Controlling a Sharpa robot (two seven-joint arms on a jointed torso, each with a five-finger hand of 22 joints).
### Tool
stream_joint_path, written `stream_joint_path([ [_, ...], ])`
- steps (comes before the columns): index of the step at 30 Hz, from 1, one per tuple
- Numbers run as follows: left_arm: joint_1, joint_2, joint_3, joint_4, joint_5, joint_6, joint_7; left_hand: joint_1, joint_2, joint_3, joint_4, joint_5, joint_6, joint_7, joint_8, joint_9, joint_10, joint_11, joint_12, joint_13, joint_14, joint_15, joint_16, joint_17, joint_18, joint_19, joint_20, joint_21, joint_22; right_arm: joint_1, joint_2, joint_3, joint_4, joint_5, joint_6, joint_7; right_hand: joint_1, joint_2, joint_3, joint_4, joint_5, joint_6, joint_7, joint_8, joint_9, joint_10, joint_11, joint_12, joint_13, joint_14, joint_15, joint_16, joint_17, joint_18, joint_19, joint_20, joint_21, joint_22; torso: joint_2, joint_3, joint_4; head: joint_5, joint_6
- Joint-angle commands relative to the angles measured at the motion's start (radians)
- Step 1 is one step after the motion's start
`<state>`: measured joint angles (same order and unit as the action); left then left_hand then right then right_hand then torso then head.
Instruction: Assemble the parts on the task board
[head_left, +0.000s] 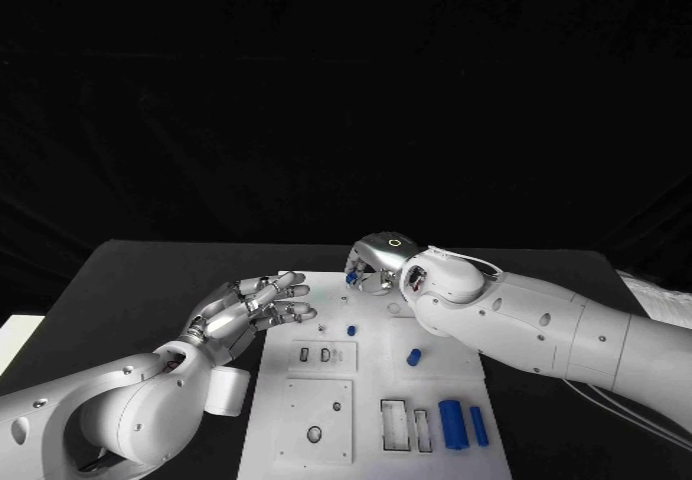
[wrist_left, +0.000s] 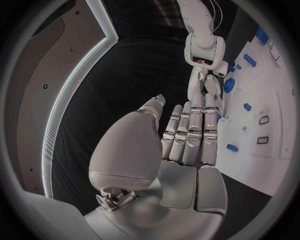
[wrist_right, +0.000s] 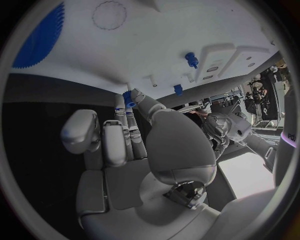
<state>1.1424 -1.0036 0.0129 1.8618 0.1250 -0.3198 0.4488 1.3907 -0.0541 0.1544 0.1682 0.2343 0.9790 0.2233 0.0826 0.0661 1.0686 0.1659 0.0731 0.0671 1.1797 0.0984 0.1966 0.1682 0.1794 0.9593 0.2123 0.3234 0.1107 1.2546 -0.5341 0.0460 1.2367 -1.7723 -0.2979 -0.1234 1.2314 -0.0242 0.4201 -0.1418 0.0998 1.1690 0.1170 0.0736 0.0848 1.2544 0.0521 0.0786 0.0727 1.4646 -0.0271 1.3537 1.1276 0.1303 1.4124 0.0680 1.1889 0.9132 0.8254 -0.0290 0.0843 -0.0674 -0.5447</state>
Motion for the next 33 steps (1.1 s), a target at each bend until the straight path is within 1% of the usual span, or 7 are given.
stream_joint_path([
  [1,0.002,0.002,0.001,0.001,0.001,0.021,0.004,0.008,-0.006,0.0,-0.006,0.001,-0.002,0.003,-0.005,-0.001,-0.006,-0.001,-0.004,-0.001,-0.001,0.006,-0.004,0.001,0.003,0.002,0.002,-0.006,-0.001,0.0,0.003,0.0,-0.002,-0.017,0.043,0.005,0.002,-0.009,0.004,0.0,-0.001,0.003,0.001,0.003,0.019,0.005,0.002,-0.007,-0.001,0.039,-0.004,0.005,0.001,-0.016,-0.003,-0.004,0.004,0.002,0.001,-0.0001,0.0012,-0.001,-0.003],
  [13,0.004,0.003,0.001,-0.006,0.001,0.021,0.004,0.008,-0.006,0.0,-0.006,0.001,-0.002,0.003,-0.005,-0.001,-0.006,-0.001,-0.004,-0.001,-0.001,0.006,-0.004,0.001,0.003,0.002,0.002,-0.006,-0.001,-0.001,0.008,-0.001,-0.006,-0.029,0.084,-0.006,0.002,-0.016,0.005,0.002,0.0,0.003,0.001,0.002,0.02,0.005,0.002,-0.007,-0.001,0.039,-0.004,0.006,0.001,-0.016,-0.003,-0.004,0.006,0.003,0.003,-0.0012,0.0004,0.0,-0.002],
  [18,0.004,0.003,0.001,-0.007,0.001,0.022,0.003,0.008,-0.006,0.0,-0.006,0.001,-0.002,0.003,-0.005,-0.001,-0.006,-0.001,-0.004,-0.001,-0.001,0.006,-0.004,0.001,0.003,0.002,0.002,-0.006,-0.001,-0.001,0.012,-0.001,-0.01,-0.041,0.081,-0.017,-0.006,-0.041,0.004,0.013,0.008,-0.001,0.003,-0.003,0.021,0.003,0.004,-0.01,-0.001,0.036,-0.002,0.002,-0.007,-0.018,-0.006,0.001,0.014,0.013,0.004,-0.0014,-0.0002,0.0,-0.003],
  [22,0.004,0.004,0.001,-0.009,0.001,0.023,0.003,0.008,-0.006,0.0,-0.006,0.001,-0.002,0.003,-0.005,-0.001,-0.006,-0.001,-0.004,-0.001,-0.001,0.006,-0.004,0.001,0.003,0.002,0.002,-0.006,-0.001,-0.001,0.013,-0.001,-0.009,-0.048,0.077,-0.021,-0.007,-0.045,0.003,0.016,0.009,-0.001,0.003,-0.003,0.022,0.002,0.004,-0.01,-0.001,0.036,-0.001,0.003,-0.007,-0.018,-0.006,0.001,0.015,0.014,0.004,-0.0017,0.0006,-0.004,-0.004],
  [30,0.004,0.005,0.001,-0.011,0.001,0.022,0.002,0.008,-0.006,0.0,-0.006,0.001,-0.002,0.003,-0.005,-0.001,-0.006,-0.001,-0.004,-0.001,-0.001,0.006,-0.004,0.001,0.003,0.002,0.002,-0.006,-0.001,-0.002,0.009,-0.001,-0.001,-0.056,0.063,-0.027,-0.008,-0.046,0.003,0.017,0.01,-0.001,0.003,-0.003,0.022,0.003,0.004,-0.01,-0.001,0.036,-0.001,0.003,-0.006,-0.018,-0.006,0.001,0.015,0.014,0.005,-0.001,0.0017,-0.001,-0.005],
  [32,0.004,0.005,0.001,-0.011,0.001,0.022,0.002,0.008,-0.006,0.002,-0.007,0.001,-0.002,0.004,-0.006,-0.001,-0.007,0.0,-0.005,-0.001,-0.003,0.007,-0.006,0.002,0.003,0.001,0.002,-0.007,-0.003,-0.003,0.009,-0.001,-0.001,-0.056,0.056,-0.027,-0.013,-0.058,0.001,0.023,0.004,-0.012,0.008,-0.008,0.021,-0.005,0.007,-0.013,-0.002,0.035,0.001,0.002,-0.007,-0.018,-0.009,0.003,0.016,0.014,0.005,-0.0012,0.0009,-0.001,-0.003],
  [33,0.004,0.004,0.001,-0.011,0.001,0.022,0.002,0.008,-0.006,0.002,-0.007,0.001,-0.002,0.004,-0.006,-0.001,-0.007,0.0,-0.005,-0.001,-0.003,0.007,-0.006,0.002,0.003,0.001,0.002,-0.007,-0.003,-0.003,0.009,-0.001,-0.001,-0.055,0.05,-0.027,-0.018,-0.071,-0.002,0.03,-0.008,-0.039,0.018,-0.011,0.015,-0.027,0.014,-0.015,-0.005,0.032,0.009,-0.003,-0.017,-0.017,-0.014,0.008,0.011,0.005,0.005,-0.0012,0.0007,-0.001,-0.003],
])
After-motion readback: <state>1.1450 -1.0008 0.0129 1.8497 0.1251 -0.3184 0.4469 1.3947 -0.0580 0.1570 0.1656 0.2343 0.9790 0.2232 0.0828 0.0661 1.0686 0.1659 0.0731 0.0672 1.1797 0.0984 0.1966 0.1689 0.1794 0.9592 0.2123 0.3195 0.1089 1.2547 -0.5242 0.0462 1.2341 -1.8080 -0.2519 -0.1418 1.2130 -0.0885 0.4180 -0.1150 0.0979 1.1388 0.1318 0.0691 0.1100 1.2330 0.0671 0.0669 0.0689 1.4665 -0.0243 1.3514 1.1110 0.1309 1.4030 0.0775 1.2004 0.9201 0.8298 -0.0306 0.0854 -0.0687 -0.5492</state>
